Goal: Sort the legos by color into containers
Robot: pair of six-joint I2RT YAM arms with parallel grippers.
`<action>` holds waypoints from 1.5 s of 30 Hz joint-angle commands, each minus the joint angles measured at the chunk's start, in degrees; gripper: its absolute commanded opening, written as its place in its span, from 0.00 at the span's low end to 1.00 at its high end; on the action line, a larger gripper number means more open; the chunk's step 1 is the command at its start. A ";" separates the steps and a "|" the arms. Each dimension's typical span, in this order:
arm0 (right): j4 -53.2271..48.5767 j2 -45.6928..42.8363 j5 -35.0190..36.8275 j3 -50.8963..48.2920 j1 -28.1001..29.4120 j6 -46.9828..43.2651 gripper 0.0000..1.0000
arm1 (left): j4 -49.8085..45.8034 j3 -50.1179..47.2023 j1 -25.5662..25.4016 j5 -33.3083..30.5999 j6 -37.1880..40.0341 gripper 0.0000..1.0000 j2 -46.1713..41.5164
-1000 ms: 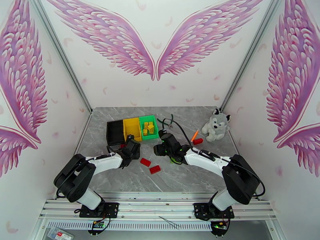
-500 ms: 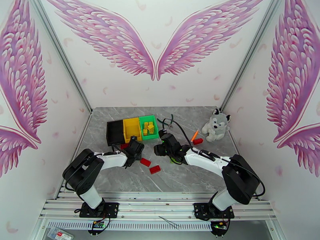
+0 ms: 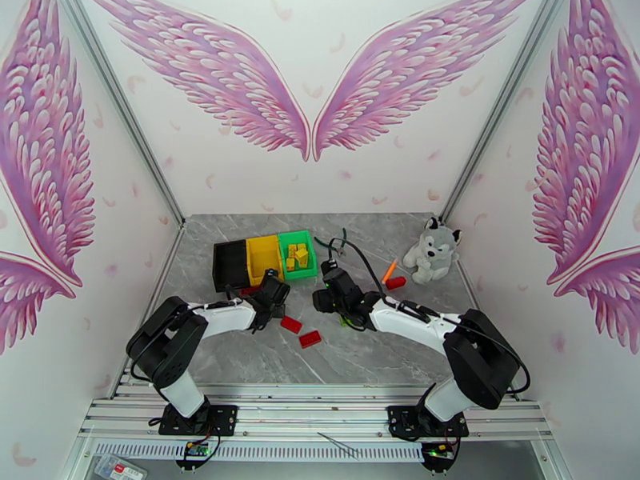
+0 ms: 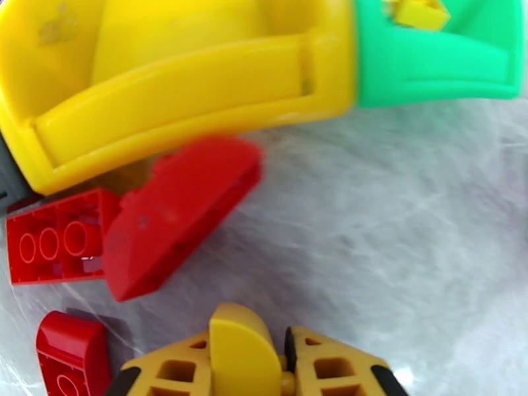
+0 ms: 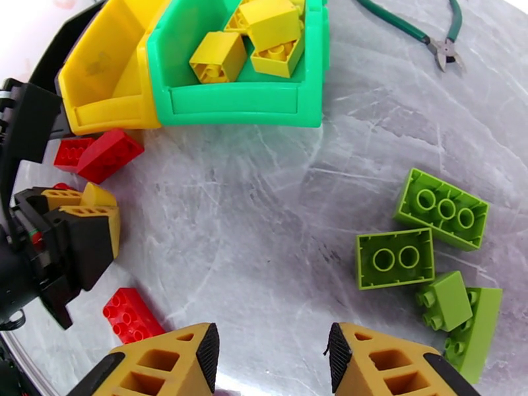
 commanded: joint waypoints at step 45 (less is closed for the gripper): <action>-1.74 -4.85 1.53 -3.02 -2.75 2.86 0.60 | 2.14 26.68 5.73 3.64 11.67 0.78 2.04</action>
